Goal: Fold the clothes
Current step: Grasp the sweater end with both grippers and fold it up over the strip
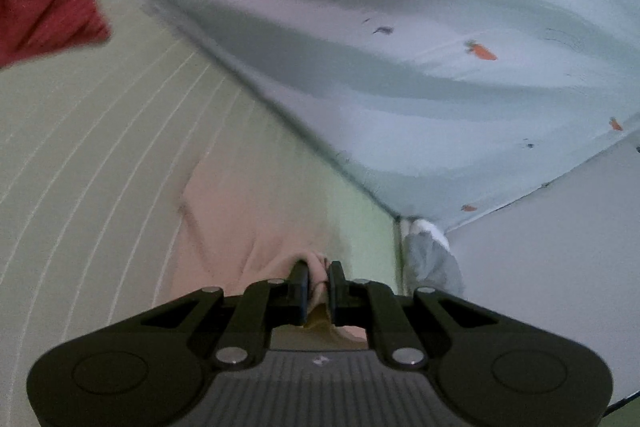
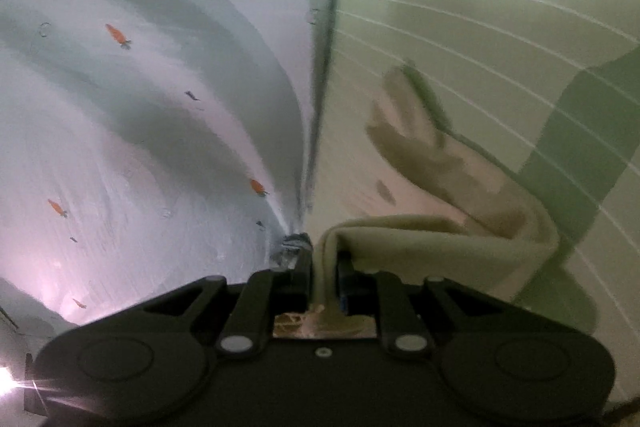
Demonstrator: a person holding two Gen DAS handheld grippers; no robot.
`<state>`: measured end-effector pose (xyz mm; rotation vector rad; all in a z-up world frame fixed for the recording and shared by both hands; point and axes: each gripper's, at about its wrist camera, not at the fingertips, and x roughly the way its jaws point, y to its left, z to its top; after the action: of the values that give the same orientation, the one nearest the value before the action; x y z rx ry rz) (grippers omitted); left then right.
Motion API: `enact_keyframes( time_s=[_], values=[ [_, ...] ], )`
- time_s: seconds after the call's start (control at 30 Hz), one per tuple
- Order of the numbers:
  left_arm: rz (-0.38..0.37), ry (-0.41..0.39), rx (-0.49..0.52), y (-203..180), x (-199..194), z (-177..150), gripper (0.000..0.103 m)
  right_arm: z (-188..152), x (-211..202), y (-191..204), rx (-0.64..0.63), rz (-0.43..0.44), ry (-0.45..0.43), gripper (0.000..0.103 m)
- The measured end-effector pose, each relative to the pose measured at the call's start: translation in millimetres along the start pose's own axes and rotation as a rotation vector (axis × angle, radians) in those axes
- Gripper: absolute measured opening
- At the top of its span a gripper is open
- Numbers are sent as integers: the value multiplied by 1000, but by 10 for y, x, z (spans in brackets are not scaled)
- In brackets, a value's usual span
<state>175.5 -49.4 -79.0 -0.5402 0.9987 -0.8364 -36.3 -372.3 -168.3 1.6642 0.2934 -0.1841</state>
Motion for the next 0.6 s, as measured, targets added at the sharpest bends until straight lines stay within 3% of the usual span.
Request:
enact_keyframes(
  time_s=[0.13, 0.23, 0.43, 0.6],
  values=[
    [50, 22, 3, 107, 386, 130, 11, 250, 255, 29, -13, -11, -14, 14],
    [142, 71, -25, 333, 808, 174, 11, 440, 511, -174, 46, -67, 2, 14],
    [248, 148, -116, 728, 1373, 222, 10, 821, 964, -603, 195, -203, 6, 14],
    [217, 123, -132, 624, 1361, 398, 9, 1017, 1153, -557, 220, -234, 23, 14]
  ],
)
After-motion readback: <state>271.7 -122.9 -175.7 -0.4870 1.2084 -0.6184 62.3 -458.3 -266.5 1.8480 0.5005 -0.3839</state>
